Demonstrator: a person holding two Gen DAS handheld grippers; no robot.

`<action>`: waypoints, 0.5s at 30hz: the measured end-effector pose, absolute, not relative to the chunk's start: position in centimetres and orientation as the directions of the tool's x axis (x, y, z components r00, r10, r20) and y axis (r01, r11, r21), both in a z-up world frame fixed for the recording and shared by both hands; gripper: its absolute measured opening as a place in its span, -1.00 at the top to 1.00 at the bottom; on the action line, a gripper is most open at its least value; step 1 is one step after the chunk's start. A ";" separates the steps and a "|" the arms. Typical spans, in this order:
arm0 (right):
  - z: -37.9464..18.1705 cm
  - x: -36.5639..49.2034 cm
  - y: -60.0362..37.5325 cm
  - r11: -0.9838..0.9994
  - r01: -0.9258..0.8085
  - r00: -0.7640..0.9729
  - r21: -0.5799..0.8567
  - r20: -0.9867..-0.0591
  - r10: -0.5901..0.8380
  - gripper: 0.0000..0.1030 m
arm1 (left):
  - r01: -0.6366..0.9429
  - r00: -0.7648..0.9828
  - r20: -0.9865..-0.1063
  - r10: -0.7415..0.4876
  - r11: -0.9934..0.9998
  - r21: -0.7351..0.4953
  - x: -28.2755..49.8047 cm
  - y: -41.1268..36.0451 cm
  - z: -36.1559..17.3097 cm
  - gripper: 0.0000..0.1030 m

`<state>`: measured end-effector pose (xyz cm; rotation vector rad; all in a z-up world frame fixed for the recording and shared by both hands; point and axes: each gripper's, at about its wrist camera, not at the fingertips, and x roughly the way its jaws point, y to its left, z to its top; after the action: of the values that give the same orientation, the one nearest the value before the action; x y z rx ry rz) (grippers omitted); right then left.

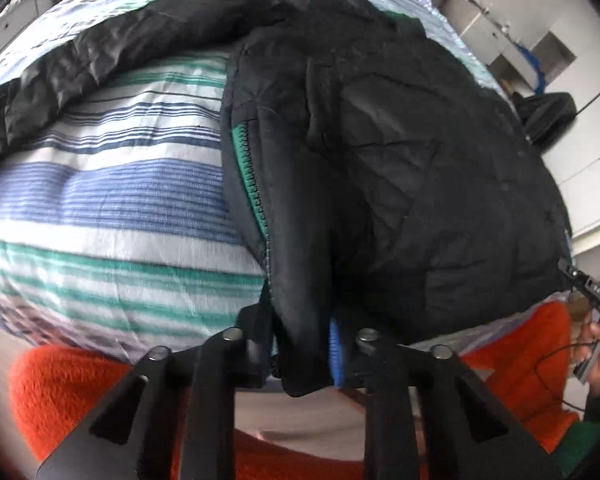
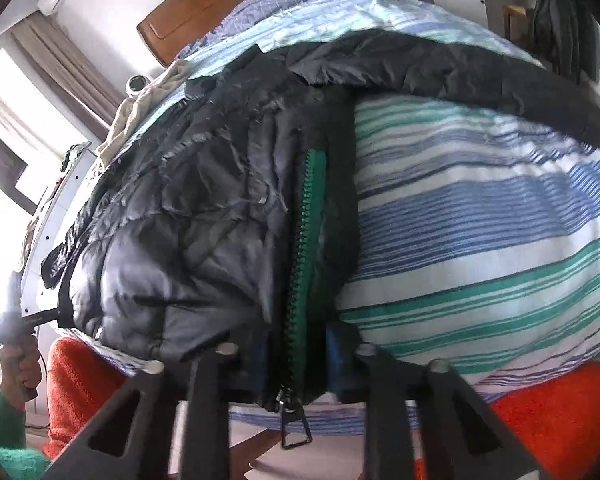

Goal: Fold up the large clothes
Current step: 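Grasp the other sleeve with the left gripper and spread it flat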

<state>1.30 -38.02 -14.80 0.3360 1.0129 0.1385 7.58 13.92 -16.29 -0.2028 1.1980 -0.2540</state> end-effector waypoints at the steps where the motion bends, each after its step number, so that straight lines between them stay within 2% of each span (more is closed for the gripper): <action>1: -14.7 1.2 -38.0 0.944 0.039 0.523 0.326 -0.812 0.259 0.60 | 0.090 0.343 -0.889 -0.303 0.953 -0.290 7.1 14.0 -16.3 0.64; 5: -16.7 1.7 -37.8 0.954 0.057 0.492 0.293 -0.840 0.229 0.58 | 0.073 0.339 -0.892 -0.299 0.954 -0.292 6.8 14.4 -18.3 0.60; 6: -16.8 1.8 -37.6 0.959 0.061 0.493 0.278 -0.843 0.214 0.48 | 0.066 0.343 -0.891 -0.296 0.954 -0.291 7.0 14.4 -18.3 0.56; 8: -16.1 1.8 -37.2 0.970 0.051 0.510 0.236 -0.841 0.178 0.42 | 0.059 0.370 -0.890 -0.266 0.963 -0.264 6.7 14.0 -17.6 0.41; 10: -15.0 1.1 -37.2 0.976 0.032 0.535 0.215 -0.828 0.165 0.16 | 0.053 0.426 -0.880 -0.211 0.976 -0.209 5.6 13.7 -16.1 0.12; 11: -14.4 0.7 -37.4 0.978 0.029 0.553 0.208 -0.818 0.158 -0.12 | 0.047 0.459 -0.869 -0.185 0.982 -0.184 5.2 13.7 -14.9 -0.26; 12: -13.7 0.2 -37.7 0.979 0.033 0.575 0.201 -0.805 0.146 -0.28 | 0.038 0.484 -0.859 -0.168 0.985 -0.171 4.7 13.6 -14.3 -0.59; 14: -12.5 -0.1 -38.3 0.977 0.042 0.607 0.207 -0.783 0.139 -0.31 | -0.006 0.574 -0.814 -0.093 0.993 -0.117 3.8 13.6 -11.8 -0.88; 15: -11.9 -0.1 -38.5 0.977 0.049 0.616 0.209 -0.776 0.135 -0.32 | -0.018 0.599 -0.798 -0.070 0.995 -0.101 3.7 13.4 -11.0 -0.96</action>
<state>-0.08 -38.47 -11.94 0.2183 0.9072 0.0499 3.70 13.43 -10.99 -0.1024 0.9289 -0.0301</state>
